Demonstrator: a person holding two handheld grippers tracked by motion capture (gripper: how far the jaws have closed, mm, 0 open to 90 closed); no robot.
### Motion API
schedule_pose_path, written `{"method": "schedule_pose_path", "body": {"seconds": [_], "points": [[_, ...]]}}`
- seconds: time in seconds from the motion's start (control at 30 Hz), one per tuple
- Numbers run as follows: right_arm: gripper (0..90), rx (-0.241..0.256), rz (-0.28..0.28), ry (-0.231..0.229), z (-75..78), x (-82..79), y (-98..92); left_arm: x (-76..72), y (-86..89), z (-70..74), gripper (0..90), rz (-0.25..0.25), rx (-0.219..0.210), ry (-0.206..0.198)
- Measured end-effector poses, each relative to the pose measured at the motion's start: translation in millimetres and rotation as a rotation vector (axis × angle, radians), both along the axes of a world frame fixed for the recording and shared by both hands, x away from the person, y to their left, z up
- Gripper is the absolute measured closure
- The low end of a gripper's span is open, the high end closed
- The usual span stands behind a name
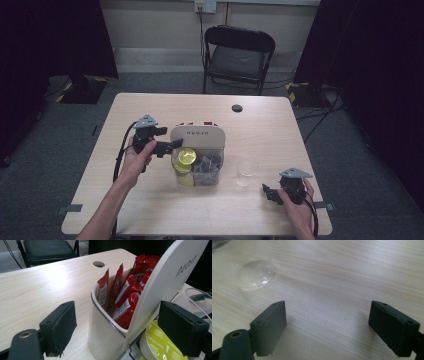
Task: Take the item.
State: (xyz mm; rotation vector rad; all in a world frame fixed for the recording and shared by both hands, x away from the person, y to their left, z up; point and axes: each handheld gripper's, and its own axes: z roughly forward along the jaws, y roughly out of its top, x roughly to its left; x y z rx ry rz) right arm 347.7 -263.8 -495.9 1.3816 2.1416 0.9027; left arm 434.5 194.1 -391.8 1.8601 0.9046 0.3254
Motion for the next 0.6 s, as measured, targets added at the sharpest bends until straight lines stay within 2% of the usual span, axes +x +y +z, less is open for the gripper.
{"method": "schedule_pose_path", "body": {"seconds": [0.33,0.53,0.6], "points": [[14.9,0.053,0.016,-0.021,11.2,-7.1,-0.5,-0.6,-0.8,1.9,15.8,0.001,0.004,-0.005],[16.0,0.088,0.054,-0.023,17.5,-9.9,1.6,0.9,-0.4,0.8,15.7,-0.011,-0.004,-0.006],[17.5,0.082,0.065,-0.034,19.2,-11.7,4.3,0.6,-0.5,0.9,15.8,-0.009,-0.005,-0.005]]}}
